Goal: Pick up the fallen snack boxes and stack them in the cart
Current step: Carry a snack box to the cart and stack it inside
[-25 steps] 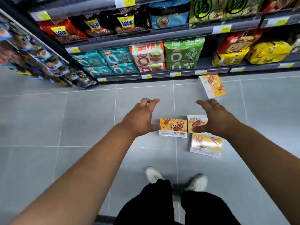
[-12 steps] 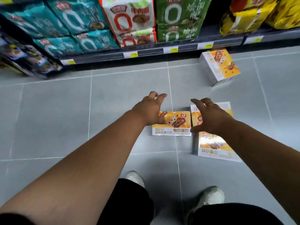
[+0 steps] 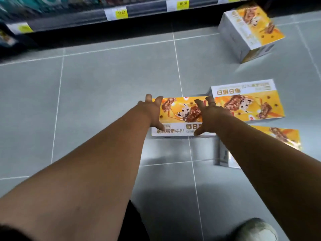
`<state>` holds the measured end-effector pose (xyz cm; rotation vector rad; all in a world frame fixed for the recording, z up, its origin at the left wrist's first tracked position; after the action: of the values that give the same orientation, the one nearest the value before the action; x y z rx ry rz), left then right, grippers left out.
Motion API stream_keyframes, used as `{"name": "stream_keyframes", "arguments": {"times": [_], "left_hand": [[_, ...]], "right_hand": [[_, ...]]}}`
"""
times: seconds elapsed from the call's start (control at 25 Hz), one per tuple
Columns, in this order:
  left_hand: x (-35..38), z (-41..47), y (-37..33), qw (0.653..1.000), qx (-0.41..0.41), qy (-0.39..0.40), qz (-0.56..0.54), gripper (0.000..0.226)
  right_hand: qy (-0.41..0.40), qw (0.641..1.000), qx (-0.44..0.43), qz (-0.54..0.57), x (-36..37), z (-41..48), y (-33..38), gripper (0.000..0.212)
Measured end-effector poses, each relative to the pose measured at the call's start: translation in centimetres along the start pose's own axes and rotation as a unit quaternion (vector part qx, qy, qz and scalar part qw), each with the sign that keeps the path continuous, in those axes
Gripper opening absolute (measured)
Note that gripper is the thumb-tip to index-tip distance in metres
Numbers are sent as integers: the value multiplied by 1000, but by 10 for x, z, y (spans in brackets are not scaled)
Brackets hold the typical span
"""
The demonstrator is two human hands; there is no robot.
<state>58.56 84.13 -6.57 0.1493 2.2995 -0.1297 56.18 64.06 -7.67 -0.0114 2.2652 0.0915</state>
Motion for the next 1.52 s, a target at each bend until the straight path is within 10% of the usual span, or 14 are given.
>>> {"name": "stream_keyframes", "arguments": {"times": [0.6,1.04,1.52], "left_hand": [[46,63,10,987,-51,67,-134,146],[38,62,19,988,-63,39,-137,128],[-77,21,12,975,-30,-116,-187,109]], "right_hand": [[-28,996,25,-76,9,52,-5,148],[0,988,64,140,33,48,9,153],[-150,950,93,259,-74,-1,-9,107]]}}
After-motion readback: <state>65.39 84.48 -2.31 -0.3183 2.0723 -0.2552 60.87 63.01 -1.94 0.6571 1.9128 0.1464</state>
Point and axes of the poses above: each hand's wrist, its own z-axis towards the middle knuckle, its own x-axis out of the palm, y = z × x, the point moved 8 cm from there along z, towards the middle knuckle, and after that the axes turned 1 degree about -x, right-handed, at the moved point
